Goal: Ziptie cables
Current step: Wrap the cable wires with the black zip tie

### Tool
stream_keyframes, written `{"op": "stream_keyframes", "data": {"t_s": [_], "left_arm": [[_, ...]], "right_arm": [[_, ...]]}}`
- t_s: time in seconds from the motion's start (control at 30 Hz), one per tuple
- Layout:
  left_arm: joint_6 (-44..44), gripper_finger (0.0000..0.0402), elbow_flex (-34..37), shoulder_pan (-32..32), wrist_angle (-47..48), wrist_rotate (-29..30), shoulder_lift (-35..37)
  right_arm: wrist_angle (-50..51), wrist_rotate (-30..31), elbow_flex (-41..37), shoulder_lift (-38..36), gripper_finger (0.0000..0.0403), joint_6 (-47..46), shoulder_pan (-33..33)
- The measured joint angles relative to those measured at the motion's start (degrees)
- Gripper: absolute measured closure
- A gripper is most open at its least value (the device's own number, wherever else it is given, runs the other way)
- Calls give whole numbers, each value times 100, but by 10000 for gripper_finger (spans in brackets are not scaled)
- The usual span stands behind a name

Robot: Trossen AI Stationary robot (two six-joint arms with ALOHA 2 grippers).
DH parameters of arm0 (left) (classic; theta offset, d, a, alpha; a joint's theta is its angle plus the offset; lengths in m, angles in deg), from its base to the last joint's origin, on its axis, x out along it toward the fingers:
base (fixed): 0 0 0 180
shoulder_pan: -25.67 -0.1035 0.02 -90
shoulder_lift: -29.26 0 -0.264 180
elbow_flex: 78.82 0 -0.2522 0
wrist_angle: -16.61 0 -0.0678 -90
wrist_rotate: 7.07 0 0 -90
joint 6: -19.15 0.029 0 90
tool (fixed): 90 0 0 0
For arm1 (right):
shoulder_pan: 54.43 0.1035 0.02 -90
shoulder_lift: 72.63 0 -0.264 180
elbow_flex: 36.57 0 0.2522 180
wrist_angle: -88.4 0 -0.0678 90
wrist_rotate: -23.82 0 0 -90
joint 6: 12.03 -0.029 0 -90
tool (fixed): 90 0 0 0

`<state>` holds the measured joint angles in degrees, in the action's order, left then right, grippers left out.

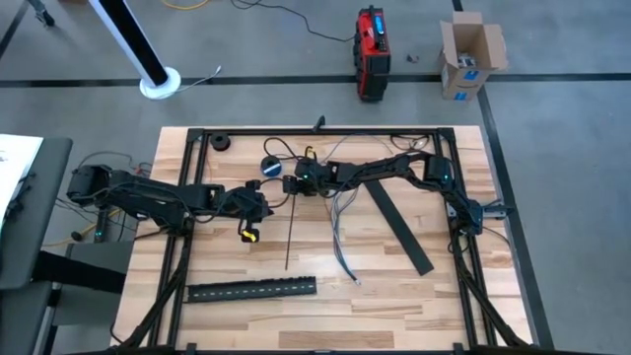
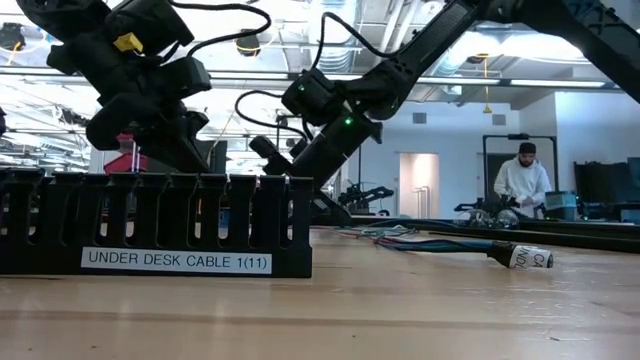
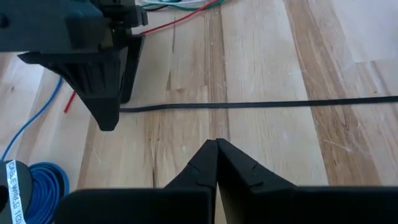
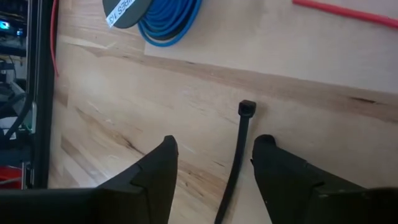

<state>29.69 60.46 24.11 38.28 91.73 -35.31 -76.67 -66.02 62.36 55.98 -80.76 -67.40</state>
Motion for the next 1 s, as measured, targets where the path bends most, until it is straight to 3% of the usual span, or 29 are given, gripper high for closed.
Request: {"op": "stream_keyframes", "data": {"t_s": [0.43, 0.77, 0.87, 1.0], "left_arm": [[-54, 402, -4, -5, -486, -232, -431], [25, 402, -4, -5, -1074, -557, -1228], [169, 402, -4, -5, -1619, -630, -1619], [176, 402, -51, -5, -1936, -1171, -2067]], "right_arm": [[-109, 26, 9, 167, 245, -87, 42], [194, 0, 2, 178, 347, -68, 48], [146, -2, 0, 178, 363, -24, 47], [99, -16, -5, 178, 369, 0, 48]]}}
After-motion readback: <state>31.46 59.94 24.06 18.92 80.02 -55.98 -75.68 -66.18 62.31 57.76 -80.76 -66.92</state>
